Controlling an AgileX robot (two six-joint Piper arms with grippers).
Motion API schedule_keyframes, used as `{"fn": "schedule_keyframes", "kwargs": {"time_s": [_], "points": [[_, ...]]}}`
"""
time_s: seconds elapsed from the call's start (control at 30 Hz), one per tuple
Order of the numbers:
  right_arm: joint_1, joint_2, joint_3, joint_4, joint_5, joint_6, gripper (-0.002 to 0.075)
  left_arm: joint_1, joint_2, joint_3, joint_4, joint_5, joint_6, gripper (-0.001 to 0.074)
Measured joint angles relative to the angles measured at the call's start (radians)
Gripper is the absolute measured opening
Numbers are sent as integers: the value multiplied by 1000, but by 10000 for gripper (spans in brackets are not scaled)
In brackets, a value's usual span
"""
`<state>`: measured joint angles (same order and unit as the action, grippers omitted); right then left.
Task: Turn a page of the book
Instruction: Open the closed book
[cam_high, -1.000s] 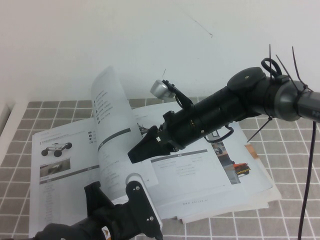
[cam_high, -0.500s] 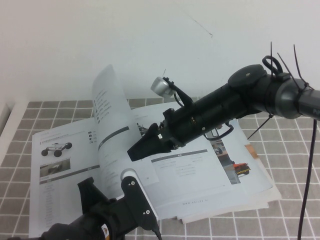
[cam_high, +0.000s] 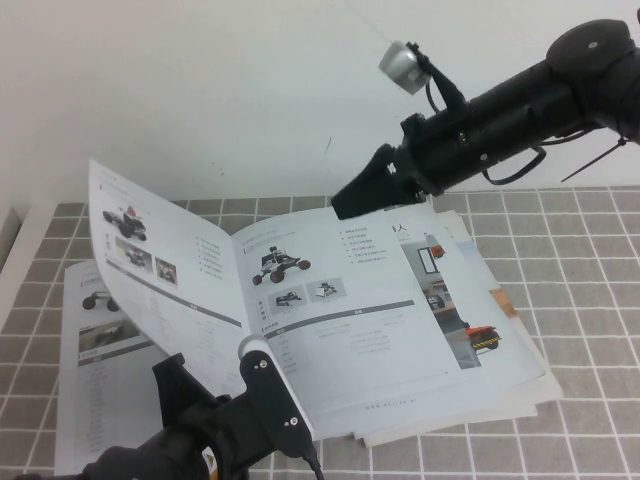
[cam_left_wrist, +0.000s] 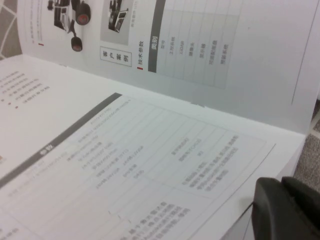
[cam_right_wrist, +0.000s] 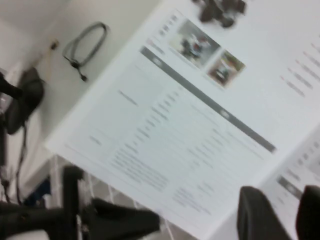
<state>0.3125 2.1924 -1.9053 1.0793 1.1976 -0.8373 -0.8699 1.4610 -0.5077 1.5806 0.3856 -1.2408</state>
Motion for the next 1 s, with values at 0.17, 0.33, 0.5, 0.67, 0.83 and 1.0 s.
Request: {"fn": "schedule_keyframes", "kwargs": {"time_s": [0.17, 0.33, 0.5, 0.67, 0.83, 1.0], "points": [[28, 19, 0, -308, 7, 137, 34, 0, 0, 0, 0, 10, -15, -4], [95, 41, 11, -541, -52, 233, 4, 0, 0, 0, -10, 31, -94, -4], [150, 54, 17, -687, -143, 315, -1, 0, -22, -43, -92, 31, -111, -4], [154, 103, 17, -714, -159, 348, -1, 0, -136, -106, -134, -8, -111, -4], [154, 149, 17, -732, -159, 354, -1, 0, -261, -153, -142, 29, -104, -4], [154, 158, 14, -732, -156, 354, -1, 0, -300, -159, -182, 202, -56, -4]]}}
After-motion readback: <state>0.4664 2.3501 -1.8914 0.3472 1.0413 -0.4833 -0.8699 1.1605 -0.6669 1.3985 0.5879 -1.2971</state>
